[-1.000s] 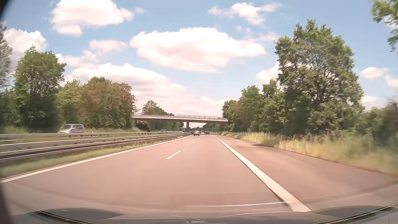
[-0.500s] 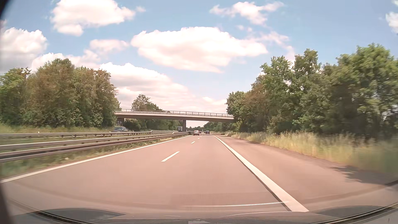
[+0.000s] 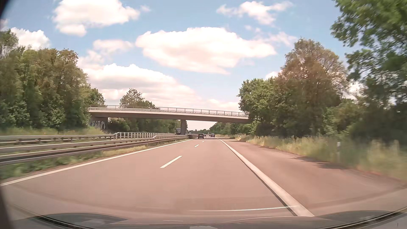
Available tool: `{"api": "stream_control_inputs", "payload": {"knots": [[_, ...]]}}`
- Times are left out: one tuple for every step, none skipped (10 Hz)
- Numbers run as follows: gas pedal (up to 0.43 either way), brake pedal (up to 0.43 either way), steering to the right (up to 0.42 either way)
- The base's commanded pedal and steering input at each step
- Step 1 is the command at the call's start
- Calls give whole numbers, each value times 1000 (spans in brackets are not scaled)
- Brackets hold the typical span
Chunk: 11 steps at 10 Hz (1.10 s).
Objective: Follow the waypoints while adhering to traffic rules and regulations
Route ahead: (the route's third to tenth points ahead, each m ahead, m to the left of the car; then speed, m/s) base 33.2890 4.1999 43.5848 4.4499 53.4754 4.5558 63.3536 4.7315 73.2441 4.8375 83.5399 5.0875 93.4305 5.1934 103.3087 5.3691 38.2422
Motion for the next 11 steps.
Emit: {"api": "stream_control_inputs", "payload": {"knots": [[409, 12, -4], [409, 12, -3], [409, 6, -4], [409, 12, -4], [409, 12, -3], [409, 12, -3], [409, 12, -3], [409, 12, -2], [421, 12, -2], [421, 12, -2], [421, 12, -2]]}}
